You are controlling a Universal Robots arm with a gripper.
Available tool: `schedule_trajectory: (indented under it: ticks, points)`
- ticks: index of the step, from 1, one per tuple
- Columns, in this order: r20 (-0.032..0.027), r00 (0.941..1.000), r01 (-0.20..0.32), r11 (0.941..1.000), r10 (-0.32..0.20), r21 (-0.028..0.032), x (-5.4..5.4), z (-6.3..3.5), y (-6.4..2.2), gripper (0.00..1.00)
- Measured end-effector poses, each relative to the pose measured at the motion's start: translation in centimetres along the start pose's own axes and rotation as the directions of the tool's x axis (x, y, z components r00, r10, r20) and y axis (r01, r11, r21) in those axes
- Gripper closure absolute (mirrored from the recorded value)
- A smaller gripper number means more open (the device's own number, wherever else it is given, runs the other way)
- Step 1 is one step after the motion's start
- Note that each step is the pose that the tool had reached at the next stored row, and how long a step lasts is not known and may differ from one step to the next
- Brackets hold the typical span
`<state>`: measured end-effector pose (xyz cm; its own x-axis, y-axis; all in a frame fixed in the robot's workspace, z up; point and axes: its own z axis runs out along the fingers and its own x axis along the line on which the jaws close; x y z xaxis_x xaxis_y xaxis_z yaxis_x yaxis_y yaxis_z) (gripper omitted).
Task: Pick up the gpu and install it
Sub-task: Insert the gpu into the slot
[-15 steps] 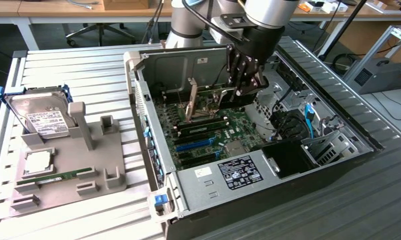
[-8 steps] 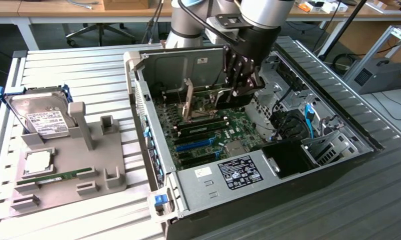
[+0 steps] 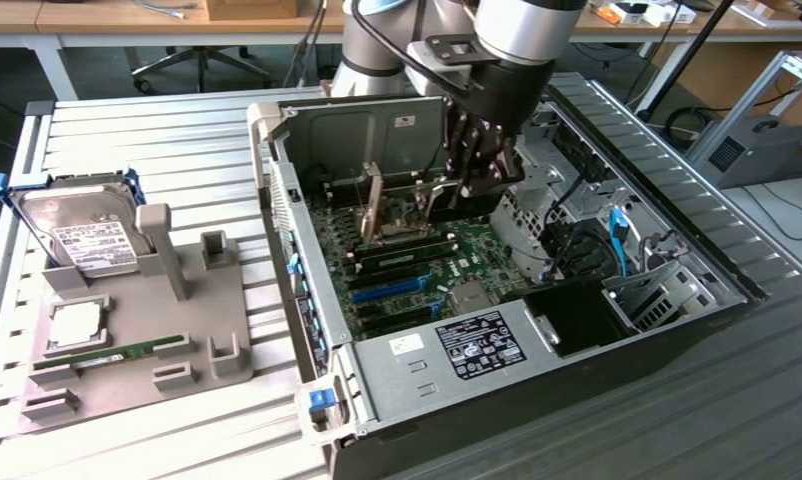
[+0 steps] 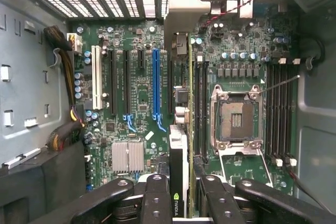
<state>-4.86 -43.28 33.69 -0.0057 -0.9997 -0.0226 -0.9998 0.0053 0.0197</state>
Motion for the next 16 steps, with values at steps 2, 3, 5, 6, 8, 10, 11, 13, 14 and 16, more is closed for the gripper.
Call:
schedule_trajectory:
  ticks: [2, 3, 5, 6, 8, 10, 11, 13, 14, 16]
  points:
    - [0.0000, 1.0000, 0.000, 1.0000, 0.000, 0.0000, 0.0, 0.49, 0.01, 0.73]
    - [-0.0001, 1.0000, 0.000, 1.0000, 0.000, 0.0000, 0.0, 0.77, 0.01, 0.73]
    - [0.0000, 1.0000, 0.000, 1.0000, 0.000, 0.0000, 0.0, 1.23, 0.01, 0.73]
    - [0.0001, 1.0000, 0.000, 1.0000, 0.000, 0.0001, 0.0, 1.40, 0.01, 0.73]
    - [-0.0002, 1.0000, 0.000, 1.0000, 0.000, 0.0000, 0.0, 1.42, 0.01, 0.73]
    - [0.0005, 1.0000, 0.000, 1.0000, 0.000, 0.0002, 0.0, 1.50, 0.00, 0.73]
    - [0.0004, 1.0000, 0.000, 1.0000, 0.000, 0.0001, 0.0, 1.61, 0.00, 0.73]
    - [0.0002, 1.0000, 0.000, 1.0000, 0.000, 0.0001, 0.0, 1.83, 0.00, 0.73]
    - [0.0002, 1.0000, 0.000, 1.0000, 0.000, 0.0000, 0.0, 1.92, 0.00, 0.73]
    - [0.0002, 1.0000, 0.000, 1.0000, 0.000, 0.0001, 0.0, 2.13, -0.01, 0.73]
